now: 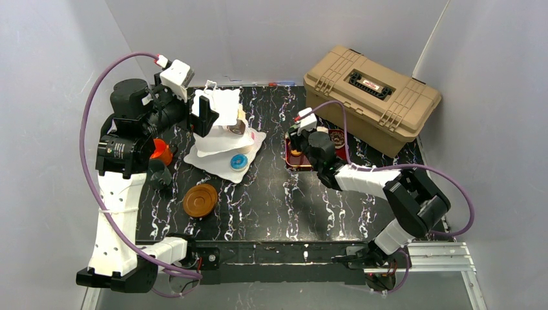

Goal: Serve the afternoon tea
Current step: Pick up the desert from the tray.

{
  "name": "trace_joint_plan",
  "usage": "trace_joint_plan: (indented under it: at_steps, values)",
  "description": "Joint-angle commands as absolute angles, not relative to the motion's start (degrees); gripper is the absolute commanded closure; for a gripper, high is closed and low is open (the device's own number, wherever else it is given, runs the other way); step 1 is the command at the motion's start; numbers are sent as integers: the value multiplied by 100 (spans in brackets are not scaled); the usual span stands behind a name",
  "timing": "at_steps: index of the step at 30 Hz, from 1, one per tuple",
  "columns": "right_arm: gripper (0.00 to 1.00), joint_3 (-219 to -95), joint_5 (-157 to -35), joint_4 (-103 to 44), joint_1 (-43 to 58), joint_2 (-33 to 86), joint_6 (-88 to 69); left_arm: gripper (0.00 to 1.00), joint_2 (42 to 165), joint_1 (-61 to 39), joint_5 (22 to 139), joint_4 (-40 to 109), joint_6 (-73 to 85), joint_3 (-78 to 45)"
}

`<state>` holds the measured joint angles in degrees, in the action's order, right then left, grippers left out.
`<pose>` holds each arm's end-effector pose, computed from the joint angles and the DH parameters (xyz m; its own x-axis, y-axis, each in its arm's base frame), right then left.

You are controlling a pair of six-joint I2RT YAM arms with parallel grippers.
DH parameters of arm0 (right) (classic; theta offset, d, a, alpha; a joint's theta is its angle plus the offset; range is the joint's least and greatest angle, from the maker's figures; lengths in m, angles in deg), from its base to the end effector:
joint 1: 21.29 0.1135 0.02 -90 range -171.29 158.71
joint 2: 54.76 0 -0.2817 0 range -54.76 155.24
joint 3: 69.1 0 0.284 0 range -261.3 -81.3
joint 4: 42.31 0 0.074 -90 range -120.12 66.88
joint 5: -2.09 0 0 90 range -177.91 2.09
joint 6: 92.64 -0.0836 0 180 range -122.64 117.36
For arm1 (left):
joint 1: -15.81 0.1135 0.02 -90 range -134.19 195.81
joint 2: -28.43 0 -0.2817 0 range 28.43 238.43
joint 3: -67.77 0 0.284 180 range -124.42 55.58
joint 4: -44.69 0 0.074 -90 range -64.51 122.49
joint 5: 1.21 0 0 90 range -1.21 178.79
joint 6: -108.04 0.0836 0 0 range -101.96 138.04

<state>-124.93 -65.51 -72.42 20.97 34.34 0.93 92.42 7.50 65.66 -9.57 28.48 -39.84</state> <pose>0.3205 0.2482 0.2310 -0.0195 -0.0955 -0.9952 -0.3420 0.9360 -0.0831 0.2430 -0.0687 0.5347 -0.0864 0.1810 -0.9797 0.5395 0.8352 0.1068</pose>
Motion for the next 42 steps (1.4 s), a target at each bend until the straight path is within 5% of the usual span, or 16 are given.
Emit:
trace_joint_plan:
  at_steps: [1,13,21,28,42]
  values:
    - [47,-12855,-6335,-7422,2151,3567,582,1,9190,763,6524,-960,2847,-4159]
    - [49,-12640,-6469,-7750,2134,3650,454,1,9178,762,6533,-978,2851,-4164]
    - [82,-12735,-6737,-7836,2134,3742,700,1,9150,764,6616,-1005,2966,-4002]
    - [98,-12629,-6734,-7772,2134,3302,809,1,9368,764,6893,-1034,2993,-3927]
    - [99,-13179,-7569,-6245,2306,1936,231,1,9579,921,7024,-1066,2561,-4189]
